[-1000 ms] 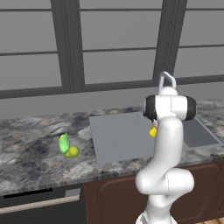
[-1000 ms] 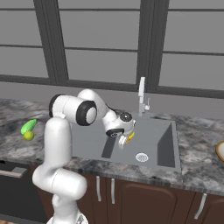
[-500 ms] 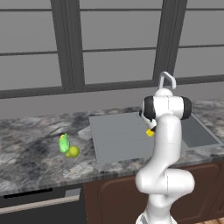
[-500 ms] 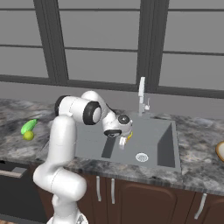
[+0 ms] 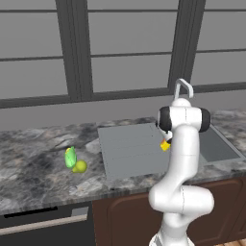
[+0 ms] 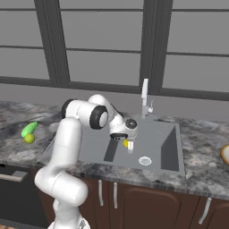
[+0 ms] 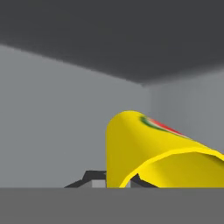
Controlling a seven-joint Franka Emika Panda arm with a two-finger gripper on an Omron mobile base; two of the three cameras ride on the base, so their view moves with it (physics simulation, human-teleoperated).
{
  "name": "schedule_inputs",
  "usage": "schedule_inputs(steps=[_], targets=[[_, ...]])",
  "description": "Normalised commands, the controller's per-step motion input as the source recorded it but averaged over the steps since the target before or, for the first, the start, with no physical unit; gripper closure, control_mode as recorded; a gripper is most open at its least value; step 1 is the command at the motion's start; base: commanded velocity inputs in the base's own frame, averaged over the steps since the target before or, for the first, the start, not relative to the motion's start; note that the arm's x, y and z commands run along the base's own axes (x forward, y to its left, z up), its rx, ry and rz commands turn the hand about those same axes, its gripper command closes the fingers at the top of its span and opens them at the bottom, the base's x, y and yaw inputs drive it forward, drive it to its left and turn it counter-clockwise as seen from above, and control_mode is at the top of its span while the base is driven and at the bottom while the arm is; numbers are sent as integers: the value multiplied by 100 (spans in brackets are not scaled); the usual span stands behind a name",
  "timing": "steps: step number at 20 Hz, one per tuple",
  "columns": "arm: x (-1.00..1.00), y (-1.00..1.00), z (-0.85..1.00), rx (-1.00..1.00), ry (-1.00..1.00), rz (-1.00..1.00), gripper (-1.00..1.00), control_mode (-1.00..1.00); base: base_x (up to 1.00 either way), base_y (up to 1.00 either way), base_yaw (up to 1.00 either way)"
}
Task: Remove the pear and corn from the sink. Then move the bowl and cup from the counter to the sink for washing.
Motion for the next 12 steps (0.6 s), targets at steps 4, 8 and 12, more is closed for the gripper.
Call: schedule_inputs(steps=[4, 8, 12], targets=[[16, -10, 0, -4, 0, 10, 100, -100, 0, 0, 0], [22, -9, 0, -4, 0, 4, 100, -100, 0, 0, 0], [26, -7, -2, -4, 0, 3, 100, -100, 0, 0, 0]])
